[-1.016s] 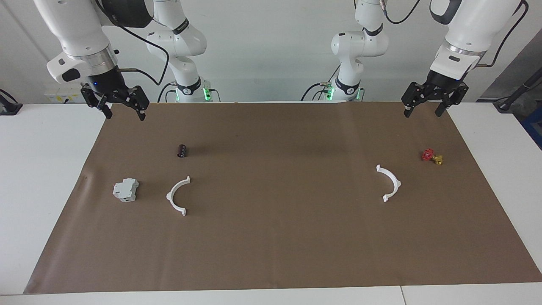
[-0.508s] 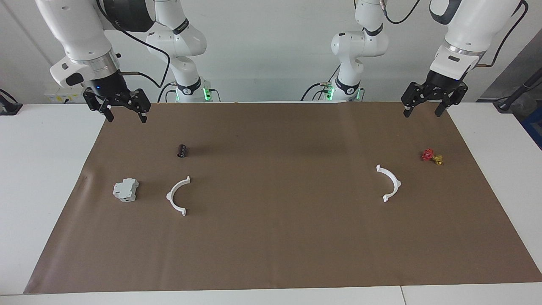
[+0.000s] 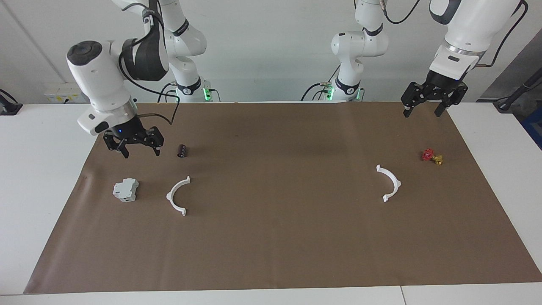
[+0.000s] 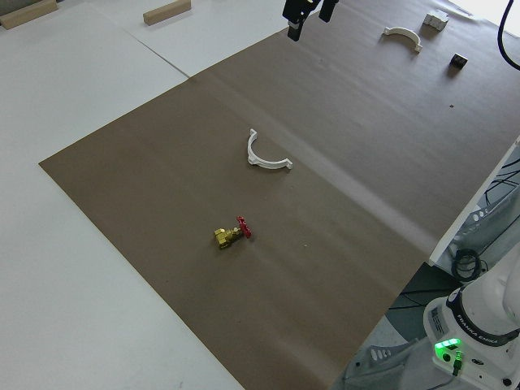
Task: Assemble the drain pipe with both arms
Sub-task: 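Reach the right gripper to the white half-clamp nearest it, then grasp the white half-clamp with the right gripper and carry it to the table center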
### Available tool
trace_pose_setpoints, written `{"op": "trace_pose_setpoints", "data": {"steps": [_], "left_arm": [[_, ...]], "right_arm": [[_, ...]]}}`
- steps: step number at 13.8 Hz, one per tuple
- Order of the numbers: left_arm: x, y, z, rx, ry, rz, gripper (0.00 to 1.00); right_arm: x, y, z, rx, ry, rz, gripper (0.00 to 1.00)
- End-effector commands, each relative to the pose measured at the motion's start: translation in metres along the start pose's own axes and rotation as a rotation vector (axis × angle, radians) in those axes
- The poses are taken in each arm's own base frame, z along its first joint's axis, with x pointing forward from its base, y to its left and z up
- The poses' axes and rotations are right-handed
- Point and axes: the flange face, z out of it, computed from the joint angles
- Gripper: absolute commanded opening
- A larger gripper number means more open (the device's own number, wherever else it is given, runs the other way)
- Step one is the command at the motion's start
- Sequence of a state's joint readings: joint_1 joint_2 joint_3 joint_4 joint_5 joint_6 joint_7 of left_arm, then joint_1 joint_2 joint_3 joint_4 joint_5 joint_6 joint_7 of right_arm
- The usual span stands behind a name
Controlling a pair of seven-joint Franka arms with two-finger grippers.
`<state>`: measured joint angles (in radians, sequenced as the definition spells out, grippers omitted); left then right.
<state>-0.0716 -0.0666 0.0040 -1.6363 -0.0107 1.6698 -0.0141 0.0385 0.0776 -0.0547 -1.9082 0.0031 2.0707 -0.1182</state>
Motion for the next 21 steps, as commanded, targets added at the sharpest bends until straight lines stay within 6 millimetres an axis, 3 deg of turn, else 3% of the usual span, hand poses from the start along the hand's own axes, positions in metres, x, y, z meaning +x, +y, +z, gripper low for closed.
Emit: {"op": "trace_pose_setpoints", "data": {"steps": [1,6,8,10,13,14,15,17,21], "left_arm": [[-0.004,0.001,-0.004,0.004,0.000,0.013,1.00],[-0.004,0.001,-0.003,0.004,-0.003,0.012,1.00],[-0.004,0.002,-0.003,0.004,-0.003,0.011,1.00],[-0.004,0.002,-0.003,0.004,-0.003,0.010,1.00],[-0.005,0.003,-0.003,0.004,-0.005,0.008,1.00],[-0.005,0.003,-0.003,0.004,-0.005,0.008,1.00],[-0.005,0.003,-0.004,0.004,-0.002,0.007,1.00],[-0.005,0.004,-0.004,0.004,-0.003,0.008,1.00],[-0.005,0.003,-0.004,0.004,-0.003,0.005,1.00]], "right_arm": [[0.016,-0.003,0.055,0.034,0.009,-0.047,1.00],[0.025,-0.015,0.129,0.060,0.007,-0.065,1.00],[0.025,-0.030,0.156,0.054,0.026,-0.097,1.00],[0.025,-0.030,0.168,0.052,0.025,-0.104,1.00],[0.025,-0.028,0.172,0.051,0.019,-0.134,0.92],[0.024,-0.022,0.172,0.049,0.018,-0.146,0.81],[0.024,-0.021,0.172,0.049,0.020,-0.160,0.58],[0.024,-0.021,0.173,0.050,0.017,-0.154,0.00],[0.025,-0.020,0.172,0.050,0.019,-0.122,0.00]]}}
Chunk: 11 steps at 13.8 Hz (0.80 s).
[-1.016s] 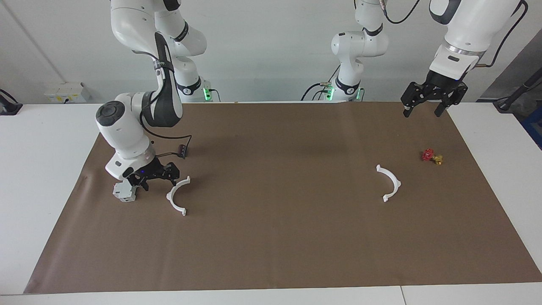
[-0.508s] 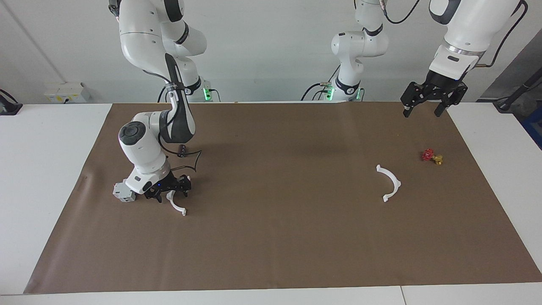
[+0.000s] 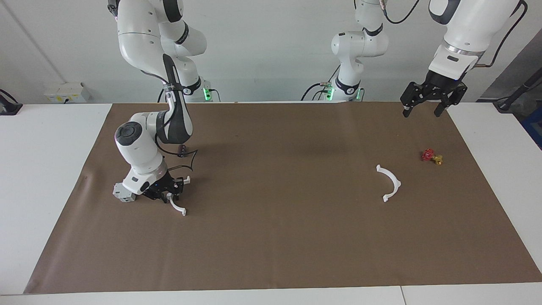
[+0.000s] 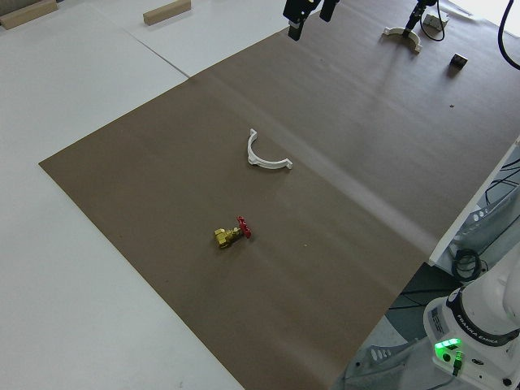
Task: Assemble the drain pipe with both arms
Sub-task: 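Grasp the white half-clamp with the right gripper and carry it to the table center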
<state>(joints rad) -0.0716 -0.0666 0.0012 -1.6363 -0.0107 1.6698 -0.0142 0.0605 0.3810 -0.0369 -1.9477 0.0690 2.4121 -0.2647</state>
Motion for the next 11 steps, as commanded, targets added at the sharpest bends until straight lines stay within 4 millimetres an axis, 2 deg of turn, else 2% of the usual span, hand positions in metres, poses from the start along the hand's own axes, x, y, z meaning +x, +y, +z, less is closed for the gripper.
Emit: {"op": "trace_pose_setpoints", "data": {"steps": [1,4,7,10,11], "left_arm": [[-0.005,0.001,-0.004,0.004,-0.003,0.003,1.00],[-0.005,0.001,-0.004,0.004,-0.003,0.003,1.00],[-0.005,0.001,-0.004,0.004,-0.002,0.003,1.00],[-0.005,0.001,-0.004,0.004,0.000,0.003,1.00],[-0.005,0.001,-0.004,0.004,0.000,0.001,1.00]], "right_arm": [[0.000,0.002,-0.001,0.012,0.009,0.014,0.00],[0.006,0.001,-0.010,0.005,0.010,0.001,0.00],[0.024,-0.016,-0.038,0.018,-0.004,0.025,0.00],[0.043,-0.080,-0.053,0.025,0.001,0.116,0.00],[0.045,-0.095,-0.054,0.026,0.002,0.130,0.00]]}}
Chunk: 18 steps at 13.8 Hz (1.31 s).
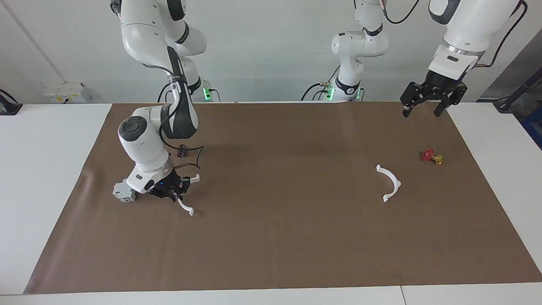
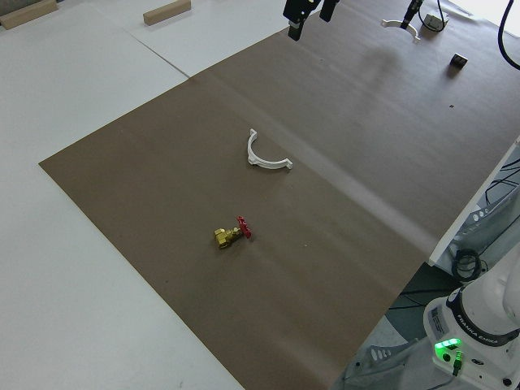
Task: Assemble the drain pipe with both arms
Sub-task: 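Grasp the white half-clamp with the right gripper and carry it to the table center, then lower the half-clamp at the center and open the right gripper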
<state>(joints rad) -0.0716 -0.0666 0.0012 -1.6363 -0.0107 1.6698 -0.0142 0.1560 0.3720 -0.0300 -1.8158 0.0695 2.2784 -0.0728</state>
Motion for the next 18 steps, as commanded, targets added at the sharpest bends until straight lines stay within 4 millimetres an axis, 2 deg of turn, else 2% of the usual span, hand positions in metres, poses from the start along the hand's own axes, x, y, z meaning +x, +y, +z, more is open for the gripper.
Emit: {"op": "trace_pose_setpoints", "data": {"steps": [1,3,4,5,7,10,14,18], "left_arm": [[-0.004,0.001,-0.003,0.004,-0.002,0.001,1.00],[-0.004,0.002,-0.003,0.004,-0.003,0.003,1.00],[-0.005,0.002,-0.004,0.004,-0.002,0.003,1.00],[-0.005,0.002,-0.004,0.004,-0.002,0.003,1.00],[-0.005,0.002,-0.004,0.004,0.000,0.003,1.00],[-0.004,0.003,-0.003,0.004,-0.003,0.003,1.00],[-0.004,0.004,-0.003,0.003,-0.003,0.004,1.00],[-0.004,0.005,-0.003,0.003,-0.003,0.006,1.00]], "right_arm": [[0.004,-0.051,-0.006,0.012,-0.002,0.053,0.00],[0.003,-0.094,-0.009,0.018,0.000,0.084,0.00],[0.002,-0.125,-0.007,0.021,-0.001,0.091,0.00],[0.001,-0.148,-0.005,0.025,-0.001,0.103,0.00],[-0.002,-0.185,0.000,0.028,0.002,0.109,0.00],[-0.011,-0.228,0.018,0.031,-0.007,0.111,0.00],[-0.027,-0.263,0.033,0.015,-0.016,0.074,0.00],[-0.027,-0.260,0.043,-0.057,0.020,-0.014,0.00]]}}
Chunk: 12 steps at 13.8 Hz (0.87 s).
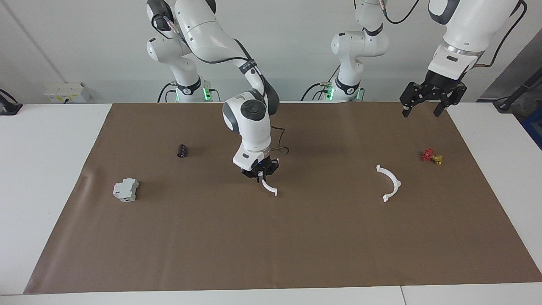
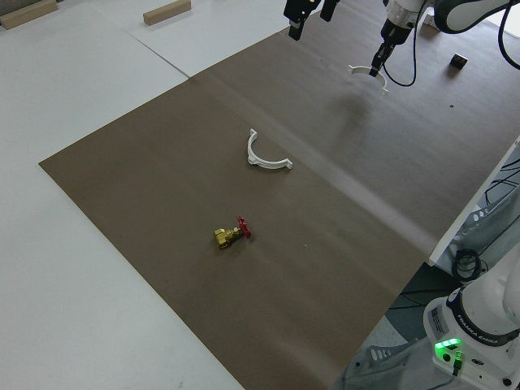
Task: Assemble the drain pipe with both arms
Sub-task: 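Lower the half-clamp at the center and open the right gripper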
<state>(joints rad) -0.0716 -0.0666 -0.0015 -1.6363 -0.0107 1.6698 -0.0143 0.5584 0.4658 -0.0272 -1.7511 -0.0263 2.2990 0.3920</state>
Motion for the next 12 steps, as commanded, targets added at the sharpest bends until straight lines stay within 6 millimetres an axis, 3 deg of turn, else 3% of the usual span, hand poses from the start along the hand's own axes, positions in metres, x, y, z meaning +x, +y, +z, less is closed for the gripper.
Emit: {"op": "trace_pose_setpoints", "data": {"steps": [1,5,8,9,10,12], "left_arm": [[-0.004,0.004,-0.003,0.003,-0.003,0.003,1.00],[-0.004,0.004,-0.004,0.003,-0.003,0.003,1.00],[-0.004,0.004,-0.004,0.003,-0.002,0.003,1.00],[-0.004,0.004,-0.004,0.003,-0.002,0.003,1.00],[-0.004,0.004,-0.004,0.003,-0.002,0.003,1.00],[-0.004,0.004,-0.004,0.003,-0.002,0.003,1.00]], "right_arm": [[0.003,0.000,0.009,-0.014,0.028,-0.006,0.00],[-0.001,-0.001,0.026,-0.019,0.024,-0.019,0.00],[0.001,-0.001,0.024,-0.019,0.024,-0.025,0.00],[0.001,-0.002,0.022,-0.020,0.019,-0.021,0.43],[0.001,-0.003,0.019,-0.014,0.023,-0.012,0.99],[0.004,-0.002,0.002,0.003,0.038,0.002,1.00]]}}
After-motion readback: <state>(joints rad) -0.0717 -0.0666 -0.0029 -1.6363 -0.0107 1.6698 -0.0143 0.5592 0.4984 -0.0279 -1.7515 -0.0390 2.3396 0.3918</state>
